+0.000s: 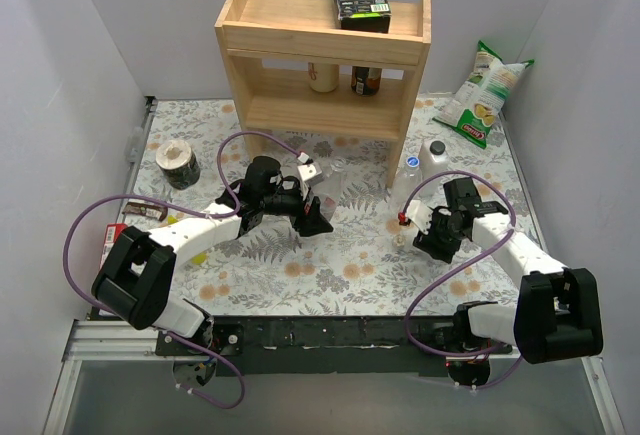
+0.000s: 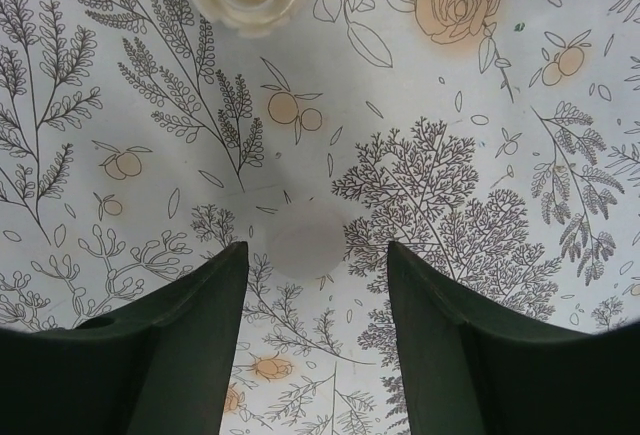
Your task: Screw on the bottle caps
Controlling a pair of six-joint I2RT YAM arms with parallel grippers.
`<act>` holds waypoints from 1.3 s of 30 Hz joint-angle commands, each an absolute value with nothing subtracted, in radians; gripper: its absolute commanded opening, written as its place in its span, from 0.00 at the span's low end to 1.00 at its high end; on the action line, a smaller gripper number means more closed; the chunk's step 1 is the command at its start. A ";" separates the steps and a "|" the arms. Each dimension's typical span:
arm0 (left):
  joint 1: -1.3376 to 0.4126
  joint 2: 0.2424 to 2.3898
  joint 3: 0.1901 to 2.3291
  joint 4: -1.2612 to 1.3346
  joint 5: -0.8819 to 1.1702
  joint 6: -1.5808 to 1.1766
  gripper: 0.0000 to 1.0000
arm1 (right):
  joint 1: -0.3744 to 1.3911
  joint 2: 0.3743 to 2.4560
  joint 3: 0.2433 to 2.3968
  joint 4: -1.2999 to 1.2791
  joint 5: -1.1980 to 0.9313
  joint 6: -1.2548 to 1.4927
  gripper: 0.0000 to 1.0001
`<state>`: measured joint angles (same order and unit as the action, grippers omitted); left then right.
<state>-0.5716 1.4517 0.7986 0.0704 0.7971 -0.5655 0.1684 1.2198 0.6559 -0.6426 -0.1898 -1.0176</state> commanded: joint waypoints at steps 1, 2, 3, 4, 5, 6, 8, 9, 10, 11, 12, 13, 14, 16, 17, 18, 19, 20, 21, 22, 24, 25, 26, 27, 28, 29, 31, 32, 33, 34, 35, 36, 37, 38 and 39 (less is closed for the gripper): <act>-0.574 1.453 0.834 0.072 0.792 -0.561 0.00 | 0.164 1.224 0.640 -0.607 -0.202 -1.039 0.63; -0.574 1.454 0.836 0.072 0.792 -0.561 0.00 | 0.164 1.230 0.638 -0.603 -0.199 -1.035 0.62; -0.574 1.456 0.836 0.072 0.790 -0.561 0.00 | 0.164 1.232 0.635 -0.603 -0.201 -1.037 0.61; -0.574 1.456 0.836 0.072 0.787 -0.561 0.00 | 0.164 1.235 0.632 -0.603 -0.201 -1.035 0.61; -0.574 1.454 0.838 0.071 0.787 -0.561 0.00 | 0.166 1.241 0.630 -0.601 -0.198 -1.035 0.60; -0.574 1.454 0.839 0.071 0.784 -0.561 0.00 | 0.164 1.239 0.624 -0.598 -0.198 -1.034 0.60; -0.574 1.454 0.838 0.069 0.781 -0.560 0.00 | 0.166 1.243 0.615 -0.594 -0.196 -1.034 0.59; -0.574 1.453 0.838 0.069 0.781 -0.560 0.00 | 0.164 1.243 0.614 -0.588 -0.198 -1.034 0.58; -0.574 1.454 0.838 0.068 0.778 -0.560 0.00 | 0.166 1.243 0.611 -0.586 -0.196 -1.032 0.58; -0.574 1.453 0.836 0.067 0.776 -0.560 0.00 | 0.164 1.244 0.604 -0.581 -0.193 -1.032 0.58; -0.574 1.451 0.836 0.067 0.776 -0.560 0.00 | 0.166 1.246 0.604 -0.578 -0.193 -1.029 0.57; -0.574 1.450 0.836 0.064 0.778 -0.558 0.00 | 0.166 1.247 0.604 -0.578 -0.190 -1.031 0.57; -0.574 1.448 0.836 0.064 0.778 -0.557 0.00 | 0.166 1.247 0.603 -0.577 -0.189 -1.031 0.55; -0.574 1.448 0.833 0.063 0.776 -0.554 0.00 | 0.166 1.244 0.604 -0.577 -0.183 -1.029 0.54; -0.574 1.445 0.831 0.063 0.776 -0.552 0.00 | 0.166 1.240 0.601 -0.575 -0.178 -1.031 0.54; -0.574 1.445 0.827 0.063 0.773 -0.548 0.00 | 0.166 1.238 0.598 -0.577 -0.175 -1.031 0.54; -0.574 1.443 0.824 0.063 0.776 -0.545 0.00 | 0.166 1.236 0.598 -0.580 -0.173 -1.038 0.53; -0.574 1.445 0.822 0.061 0.781 -0.535 0.00 | 0.166 1.235 0.595 -0.583 -0.172 -1.043 0.50; -0.574 1.443 0.819 0.058 0.788 -0.520 0.00 | 0.166 1.235 0.592 -0.586 -0.170 -1.049 0.49; -0.574 1.443 0.818 0.055 0.792 -0.506 0.00 | 0.166 1.236 0.592 -0.598 -0.166 -1.063 0.46; -0.574 1.447 0.818 0.048 0.796 -0.457 0.00 | 0.166 1.233 0.594 -0.617 -0.161 -1.078 0.42; -0.574 1.448 0.821 0.035 0.798 -0.439 0.00 | 0.166 1.230 0.607 -0.630 -0.163 -1.094 0.39; -0.574 1.448 0.821 0.028 0.789 -0.422 0.00 | 0.166 1.215 0.620 -0.679 -0.167 -1.098 0.37; -0.574 1.448 0.821 0.023 0.778 -0.404 0.00 | 0.166 1.203 0.639 -0.708 -0.182 -1.103 0.35; -0.574 1.447 0.819 0.011 0.769 -0.358 0.00 | 0.164 1.187 0.688 -0.744 -0.227 -1.107 0.33; -0.574 1.448 0.810 0.006 0.765 -0.332 0.00 | 0.166 1.149 0.725 -0.791 -0.257 -1.114 0.33; -0.575 1.457 0.802 0.006 0.767 -0.286 0.00 | 0.166 1.093 0.841 -0.944 -0.352 -1.129 0.31; -0.578 1.462 0.805 -0.024 0.769 -0.279 0.00 | 0.166 1.074 0.877 -0.989 -0.383 -1.141 0.31; -0.581 1.465 0.811 -0.040 0.767 -0.279 0.00 | 0.166 1.057 0.912 -1.068 -0.414 -1.141 0.31; -0.589 1.465 0.813 -0.046 0.773 -0.279 0.00 | 0.166 1.031 0.955 -1.115 -0.476 -1.147 0.31; -0.595 1.462 0.816 -0.054 0.793 -0.284 0.00 | 0.166 1.023 1.032 -1.159 -0.507 -1.166 0.31; -0.601 1.456 0.812 -0.058 0.804 -0.287 0.00 | 0.170 1.019 1.076 -1.233 -0.538 -1.186 0.31; -0.618 1.436 0.805 -0.058 0.807 -0.291 0.00 | 0.178 1.019 1.112 -1.245 -0.578 -1.183 0.31; -0.632 1.424 0.795 -0.057 0.796 -0.296 0.00 | 0.187 1.023 1.182 -1.250 -0.587 -1.171 0.30; -0.646 1.402 0.761 -0.035 0.793 -0.295 0.00 | 0.202 1.034 1.219 -1.250 -0.598 -1.128 0.30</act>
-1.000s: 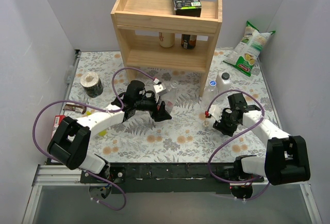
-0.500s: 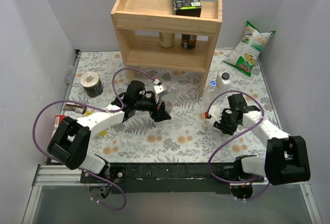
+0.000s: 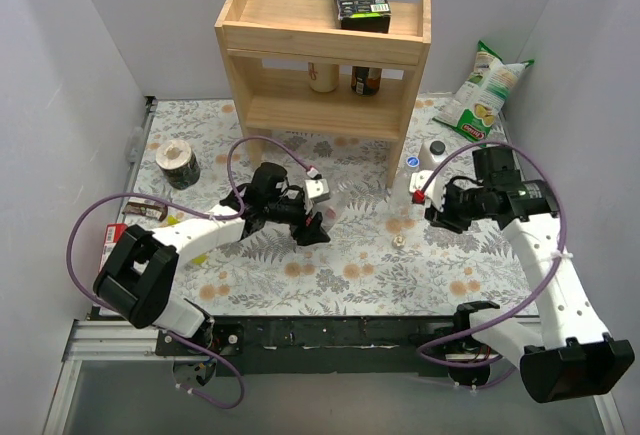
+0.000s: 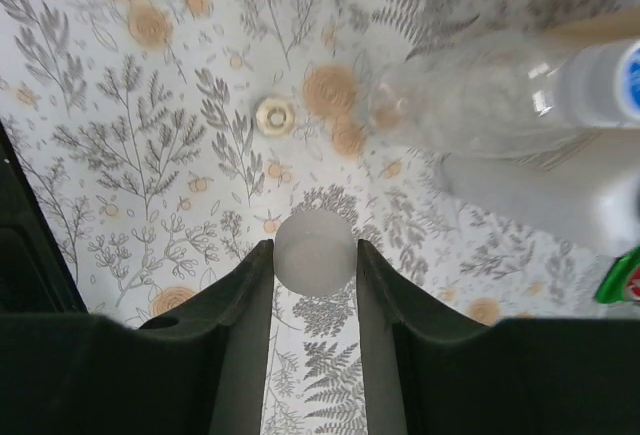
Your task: Screw on the bottle caps
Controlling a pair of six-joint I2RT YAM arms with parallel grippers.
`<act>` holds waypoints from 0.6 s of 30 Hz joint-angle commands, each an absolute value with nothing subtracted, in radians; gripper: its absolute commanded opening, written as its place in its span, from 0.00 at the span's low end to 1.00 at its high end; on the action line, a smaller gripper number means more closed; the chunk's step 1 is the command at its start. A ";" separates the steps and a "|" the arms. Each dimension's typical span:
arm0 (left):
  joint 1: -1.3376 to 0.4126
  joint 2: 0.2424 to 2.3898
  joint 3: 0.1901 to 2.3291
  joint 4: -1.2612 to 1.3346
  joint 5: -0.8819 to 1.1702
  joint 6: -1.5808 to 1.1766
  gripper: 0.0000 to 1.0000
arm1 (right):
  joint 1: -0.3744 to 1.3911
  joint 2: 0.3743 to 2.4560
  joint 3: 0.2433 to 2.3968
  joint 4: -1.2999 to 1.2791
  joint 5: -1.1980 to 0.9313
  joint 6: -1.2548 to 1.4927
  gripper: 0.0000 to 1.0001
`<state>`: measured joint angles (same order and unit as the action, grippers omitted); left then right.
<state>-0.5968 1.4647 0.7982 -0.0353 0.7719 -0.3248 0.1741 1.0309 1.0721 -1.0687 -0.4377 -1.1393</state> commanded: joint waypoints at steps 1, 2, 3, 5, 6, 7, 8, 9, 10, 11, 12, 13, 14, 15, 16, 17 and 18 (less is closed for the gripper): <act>-0.673 1.378 0.729 -0.019 0.795 -0.287 0.00 | 0.233 1.063 1.254 -1.250 -0.623 -1.111 0.31; -0.686 1.321 0.697 -0.006 0.789 -0.278 0.00 | 0.256 1.080 1.294 -1.244 -0.627 -1.094 0.30; -0.698 1.304 0.645 0.029 0.758 -0.264 0.00 | 0.287 1.097 1.365 -1.232 -0.626 -1.062 0.31; -0.721 1.281 0.626 0.011 0.712 -0.278 0.00 | 0.386 1.163 1.454 -1.200 -0.629 -0.979 0.30; -0.724 1.278 0.623 -0.021 0.657 -0.323 0.00 | 0.429 1.184 1.542 -1.197 -0.629 -0.963 0.30; -0.730 1.269 0.618 -0.023 0.617 -0.348 0.00 | 0.518 1.231 1.583 -1.198 -0.614 -0.945 0.30; -0.735 1.243 0.609 -0.020 0.586 -0.368 0.00 | 0.555 1.252 1.615 -1.200 -0.608 -0.939 0.30; -0.738 1.224 0.606 -0.023 0.569 -0.379 0.00 | 0.589 1.273 1.649 -1.200 -0.604 -0.934 0.30; -0.748 1.210 0.595 -0.021 0.533 -0.385 0.00 | 0.641 1.314 1.692 -1.200 -0.603 -0.930 0.30; -0.753 1.198 0.586 -0.011 0.519 -0.399 0.00 | 0.667 1.334 1.713 -1.203 -0.601 -0.928 0.30; -0.756 1.178 0.584 -0.005 0.512 -0.403 0.00 | 0.692 1.351 1.730 -1.206 -0.600 -0.931 0.30; -0.764 1.172 0.578 -0.006 0.496 -0.431 0.00 | 0.739 1.380 1.756 -1.210 -0.592 -0.937 0.30; -0.765 1.164 0.568 0.029 0.492 -0.440 0.00 | 0.761 1.391 1.761 -1.213 -0.586 -0.957 0.30; -0.767 1.160 0.565 0.040 0.492 -0.440 0.00 | 0.784 1.399 1.764 -1.219 -0.577 -0.968 0.30; -0.770 1.161 0.563 0.046 0.495 -0.449 0.00 | 0.829 1.411 1.770 -1.227 -0.557 -0.979 0.29; -0.770 1.163 0.566 0.048 0.499 -0.443 0.00 | 0.850 1.414 1.775 -1.238 -0.548 -1.003 0.29; -0.769 1.164 0.568 0.051 0.508 -0.431 0.00 | 0.863 1.419 1.778 -1.250 -0.542 -1.006 0.29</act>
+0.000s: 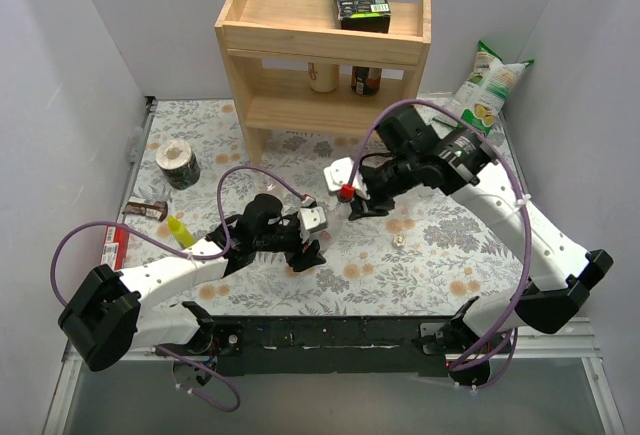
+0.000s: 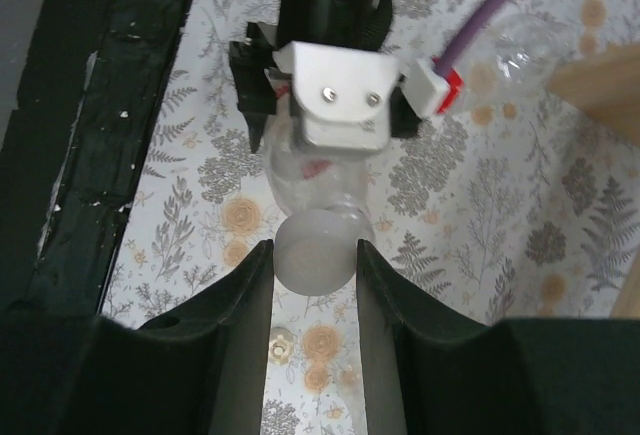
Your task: Screw on the bottle caps
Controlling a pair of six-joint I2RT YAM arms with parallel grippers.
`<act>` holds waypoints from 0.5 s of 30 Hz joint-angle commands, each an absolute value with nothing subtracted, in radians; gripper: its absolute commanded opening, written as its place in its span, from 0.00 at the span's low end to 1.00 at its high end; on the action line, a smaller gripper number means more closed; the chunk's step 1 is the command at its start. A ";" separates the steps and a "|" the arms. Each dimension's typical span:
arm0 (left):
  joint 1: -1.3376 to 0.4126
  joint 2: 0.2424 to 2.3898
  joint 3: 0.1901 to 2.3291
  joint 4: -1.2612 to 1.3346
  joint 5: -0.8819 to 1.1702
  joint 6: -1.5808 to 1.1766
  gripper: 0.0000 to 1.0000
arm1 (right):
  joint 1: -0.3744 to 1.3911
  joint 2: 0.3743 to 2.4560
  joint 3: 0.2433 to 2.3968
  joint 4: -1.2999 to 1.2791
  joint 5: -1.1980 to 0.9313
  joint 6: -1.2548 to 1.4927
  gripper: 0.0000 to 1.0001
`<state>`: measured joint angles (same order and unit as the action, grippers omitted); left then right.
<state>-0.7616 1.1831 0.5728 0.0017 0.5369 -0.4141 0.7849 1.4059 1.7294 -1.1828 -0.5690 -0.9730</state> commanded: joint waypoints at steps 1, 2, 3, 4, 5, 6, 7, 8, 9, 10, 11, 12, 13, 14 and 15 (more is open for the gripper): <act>-0.770 1.163 0.566 0.054 0.518 -0.422 0.00 | 0.886 1.420 1.776 -1.249 -0.526 -1.008 0.29; -0.770 1.160 0.565 0.055 0.535 -0.401 0.00 | 0.899 1.420 1.770 -1.247 -0.519 -1.008 0.29; -0.772 1.157 0.563 0.063 0.537 -0.402 0.00 | 0.905 1.422 1.769 -1.243 -0.509 -1.006 0.29; -0.773 1.151 0.560 0.067 0.541 -0.400 0.00 | 0.916 1.428 1.767 -1.239 -0.494 -1.005 0.29; -0.773 1.147 0.558 0.071 0.557 -0.396 0.00 | 0.917 1.433 1.772 -1.238 -0.485 -1.000 0.29; -0.773 1.143 0.551 0.074 0.561 -0.394 0.00 | 0.920 1.437 1.775 -1.236 -0.476 -0.993 0.29; -0.772 1.140 0.545 0.077 0.560 -0.397 0.00 | 0.920 1.445 1.779 -1.230 -0.459 -0.986 0.28; -0.772 1.132 0.540 0.078 0.563 -0.396 0.00 | 0.920 1.447 1.784 -1.227 -0.450 -0.979 0.28; -0.773 1.128 0.526 0.077 0.564 -0.391 0.00 | 0.920 1.450 1.793 -1.221 -0.439 -0.970 0.27; -0.772 1.121 0.520 0.078 0.565 -0.388 0.00 | 0.920 1.451 1.796 -1.215 -0.416 -0.962 0.27; -0.773 1.111 0.509 0.083 0.563 -0.387 0.00 | 0.920 1.451 1.798 -1.215 -0.405 -0.960 0.27; -0.772 1.105 0.500 0.090 0.563 -0.379 0.00 | 0.919 1.451 1.802 -1.212 -0.394 -0.960 0.26; -0.773 1.100 0.485 0.095 0.561 -0.376 0.00 | 0.919 1.451 1.804 -1.210 -0.378 -0.957 0.26; -0.772 1.095 0.477 0.103 0.560 -0.376 0.00 | 0.919 1.451 1.804 -1.210 -0.373 -0.957 0.26; -0.773 1.089 0.473 0.119 0.560 -0.377 0.00 | 0.919 1.453 1.805 -1.210 -0.370 -0.959 0.26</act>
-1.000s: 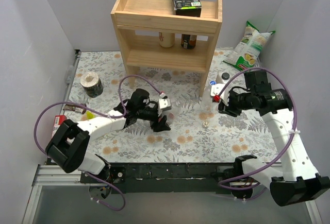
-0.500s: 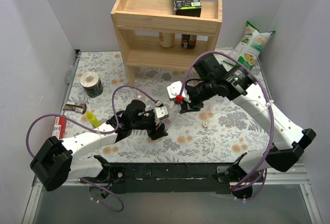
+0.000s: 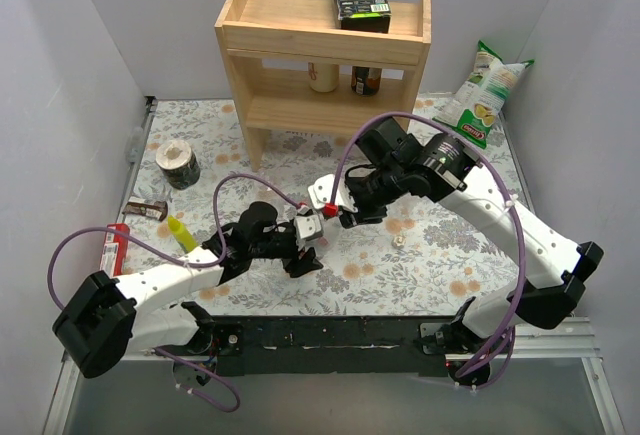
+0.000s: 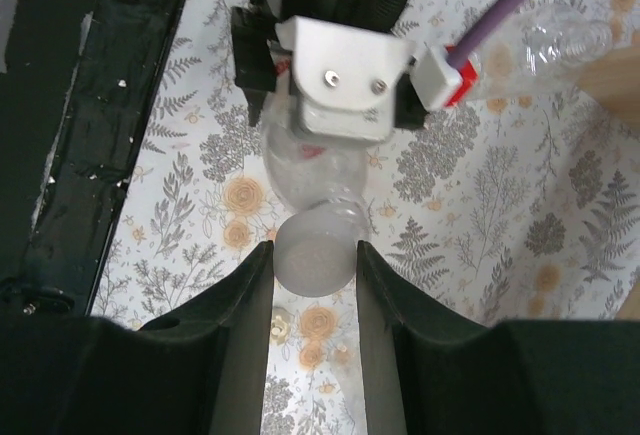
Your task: Screw on the bottle caps
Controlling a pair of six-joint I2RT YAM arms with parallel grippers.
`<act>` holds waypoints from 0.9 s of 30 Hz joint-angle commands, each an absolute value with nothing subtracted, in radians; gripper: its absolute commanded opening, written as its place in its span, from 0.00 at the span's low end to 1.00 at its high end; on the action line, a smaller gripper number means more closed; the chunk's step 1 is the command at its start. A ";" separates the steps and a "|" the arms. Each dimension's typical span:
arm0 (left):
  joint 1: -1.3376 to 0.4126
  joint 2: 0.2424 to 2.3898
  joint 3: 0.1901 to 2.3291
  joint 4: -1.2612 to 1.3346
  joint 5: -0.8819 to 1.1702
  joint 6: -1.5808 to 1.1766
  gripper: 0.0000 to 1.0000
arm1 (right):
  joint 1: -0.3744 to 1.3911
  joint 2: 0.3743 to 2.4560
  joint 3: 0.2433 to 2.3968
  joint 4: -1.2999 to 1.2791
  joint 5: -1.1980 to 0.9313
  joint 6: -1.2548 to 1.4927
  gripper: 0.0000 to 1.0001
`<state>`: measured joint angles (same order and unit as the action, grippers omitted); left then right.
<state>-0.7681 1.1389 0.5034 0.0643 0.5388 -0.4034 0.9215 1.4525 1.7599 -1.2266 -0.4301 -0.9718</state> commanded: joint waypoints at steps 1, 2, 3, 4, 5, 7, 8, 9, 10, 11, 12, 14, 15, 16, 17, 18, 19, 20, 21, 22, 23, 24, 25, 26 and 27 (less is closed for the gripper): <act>-0.772 1.088 0.462 0.127 0.560 -0.379 0.00 | 0.919 1.457 1.810 -1.212 -0.368 -0.960 0.26; -0.773 1.088 0.459 0.130 0.564 -0.379 0.00 | 0.917 1.460 1.813 -1.218 -0.368 -0.957 0.26; -0.773 1.085 0.456 0.139 0.566 -0.380 0.00 | 0.917 1.463 1.821 -1.218 -0.371 -0.953 0.26; -0.773 1.086 0.453 0.143 0.568 -0.383 0.00 | 0.917 1.471 1.838 -1.216 -0.374 -0.947 0.26; -0.773 1.083 0.449 0.144 0.568 -0.383 0.00 | 0.917 1.473 1.842 -1.219 -0.377 -0.950 0.26; -0.772 1.077 0.448 0.152 0.568 -0.382 0.00 | 0.917 1.482 1.847 -1.238 -0.391 -0.959 0.25; -0.773 1.077 0.448 0.153 0.568 -0.380 0.00 | 0.917 1.482 1.844 -1.244 -0.396 -0.960 0.26; -0.772 1.075 0.448 0.156 0.568 -0.377 0.00 | 0.917 1.483 1.841 -1.250 -0.402 -0.965 0.26; -0.773 1.075 0.446 0.156 0.572 -0.370 0.00 | 0.917 1.482 1.835 -1.252 -0.419 -0.966 0.26; -0.772 1.072 0.446 0.160 0.572 -0.367 0.00 | 0.917 1.479 1.832 -1.249 -0.425 -0.968 0.26; -0.773 1.072 0.445 0.161 0.572 -0.365 0.00 | 0.917 1.479 1.827 -1.250 -0.431 -0.969 0.27; -0.772 1.069 0.443 0.169 0.571 -0.361 0.00 | 0.917 1.479 1.816 -1.253 -0.446 -0.974 0.27; -0.773 1.068 0.443 0.170 0.571 -0.360 0.00 | 0.919 1.477 1.812 -1.255 -0.446 -0.977 0.27; -0.772 1.068 0.442 0.170 0.574 -0.359 0.00 | 0.919 1.479 1.809 -1.255 -0.452 -0.982 0.27; -0.772 1.068 0.439 0.175 0.584 -0.351 0.00 | 0.919 1.476 1.798 -1.253 -0.456 -0.983 0.27; -0.772 1.066 0.440 0.175 0.589 -0.350 0.00 | 0.919 1.473 1.795 -1.252 -0.466 -0.988 0.27; -0.773 1.065 0.443 0.173 0.589 -0.353 0.00 | 0.919 1.474 1.790 -1.252 -0.472 -0.992 0.27; -0.773 1.066 0.446 0.175 0.589 -0.354 0.00 | 0.919 1.473 1.789 -1.258 -0.479 -1.002 0.27; -0.772 1.066 0.451 0.175 0.591 -0.356 0.00 | 0.920 1.476 1.781 -1.261 -0.482 -1.009 0.27; -0.770 1.066 0.453 0.173 0.589 -0.351 0.00 | 0.920 1.476 1.778 -1.265 -0.485 -1.018 0.27; -0.770 1.071 0.453 0.175 0.588 -0.348 0.00 | 0.920 1.474 1.772 -1.272 -0.488 -1.026 0.27; -0.770 1.071 0.454 0.175 0.588 -0.339 0.00 | 0.920 1.474 1.767 -1.273 -0.491 -1.034 0.27; -0.770 1.074 0.454 0.178 0.586 -0.337 0.00 | 0.920 1.476 1.767 -1.275 -0.494 -1.038 0.27; -0.770 1.074 0.456 0.182 0.584 -0.337 0.00 | 0.920 1.476 1.767 -1.279 -0.495 -1.045 0.27; -0.769 1.077 0.457 0.184 0.584 -0.339 0.00 | 0.920 1.479 1.769 -1.282 -0.500 -1.048 0.27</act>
